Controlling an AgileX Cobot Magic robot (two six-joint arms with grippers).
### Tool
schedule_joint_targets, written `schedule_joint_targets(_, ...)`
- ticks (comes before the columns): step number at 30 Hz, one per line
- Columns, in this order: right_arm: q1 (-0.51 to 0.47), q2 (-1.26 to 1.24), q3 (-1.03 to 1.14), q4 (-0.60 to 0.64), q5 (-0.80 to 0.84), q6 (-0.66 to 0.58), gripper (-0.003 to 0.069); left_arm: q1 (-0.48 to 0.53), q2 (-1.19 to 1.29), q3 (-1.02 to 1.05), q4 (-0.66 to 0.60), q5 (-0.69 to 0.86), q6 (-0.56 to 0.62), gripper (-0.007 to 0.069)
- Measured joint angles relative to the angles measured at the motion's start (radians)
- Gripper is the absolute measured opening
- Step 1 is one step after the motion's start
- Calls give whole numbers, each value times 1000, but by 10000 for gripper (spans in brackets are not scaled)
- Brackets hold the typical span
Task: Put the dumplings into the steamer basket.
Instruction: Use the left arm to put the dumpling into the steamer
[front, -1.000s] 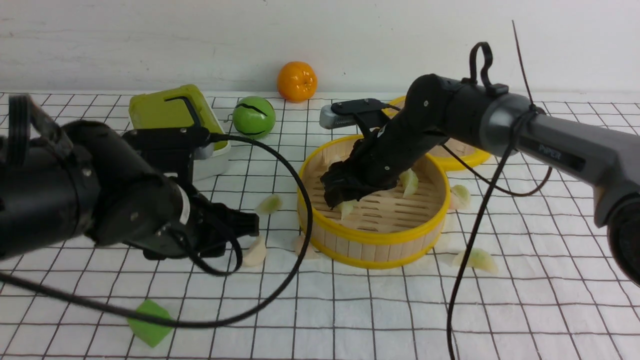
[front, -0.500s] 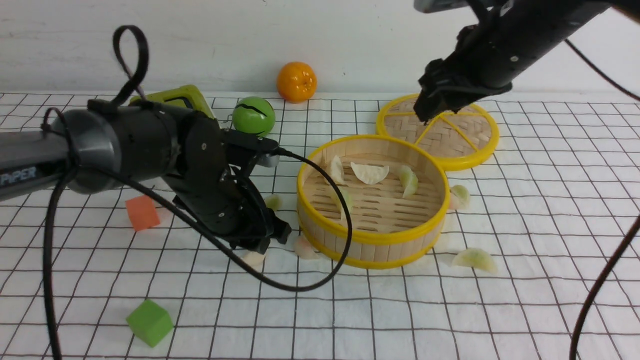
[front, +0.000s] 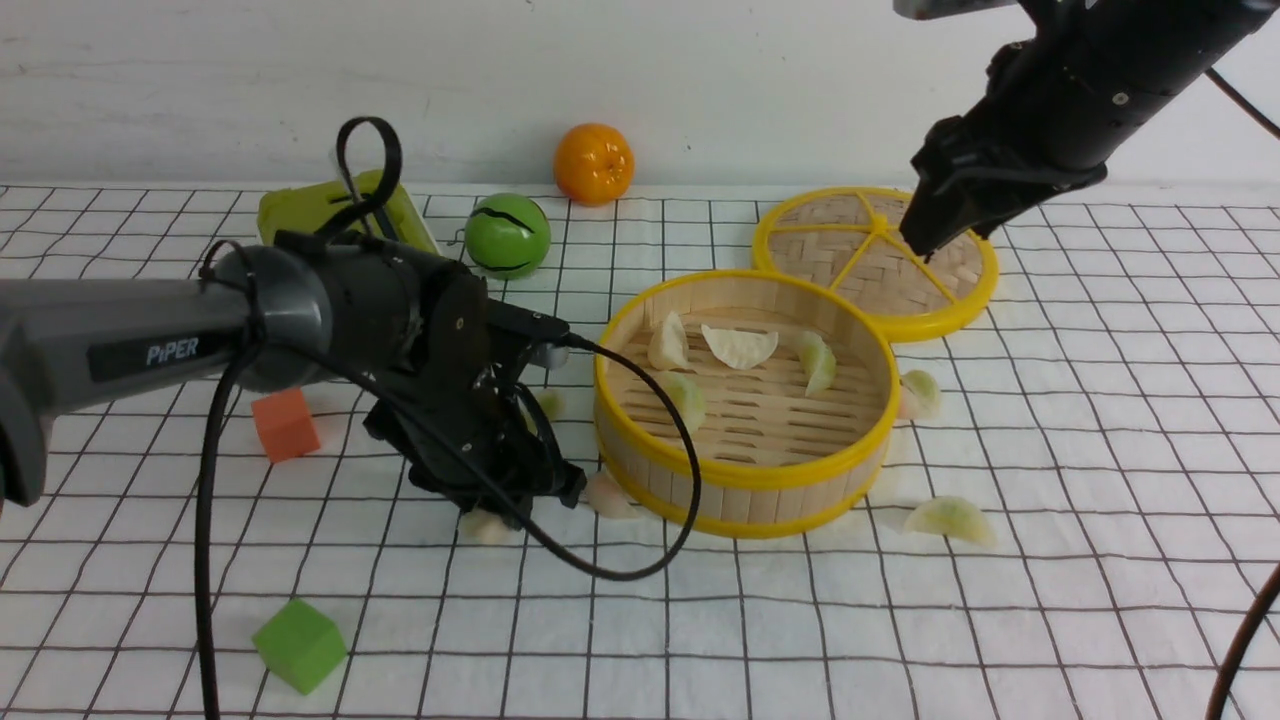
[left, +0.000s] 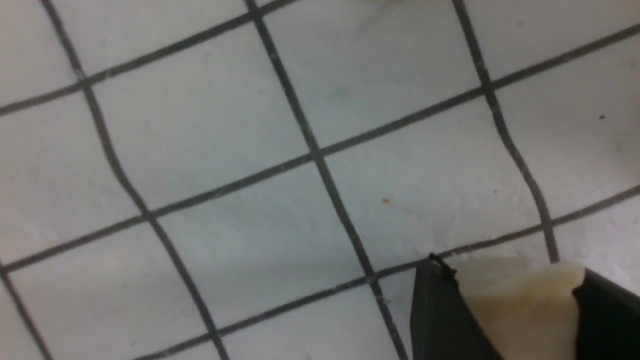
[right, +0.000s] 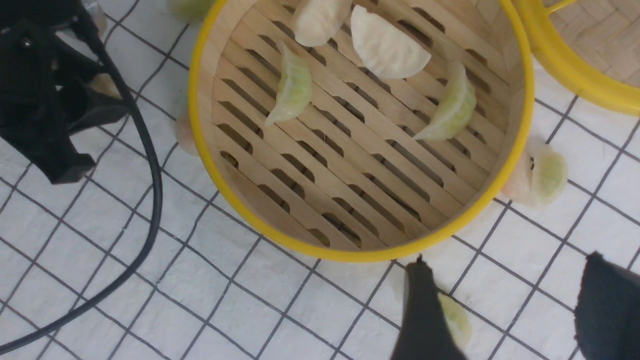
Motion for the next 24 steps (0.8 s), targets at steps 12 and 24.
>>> schedule_joint_targets(12,0,0,0,-81,-5,0,400,-87,-1,-443,-226,95,-54,269)
schedule_joint_targets(24,0,0,0,-82,4,0,400,-148,289,-682,-116,153,-276,269)
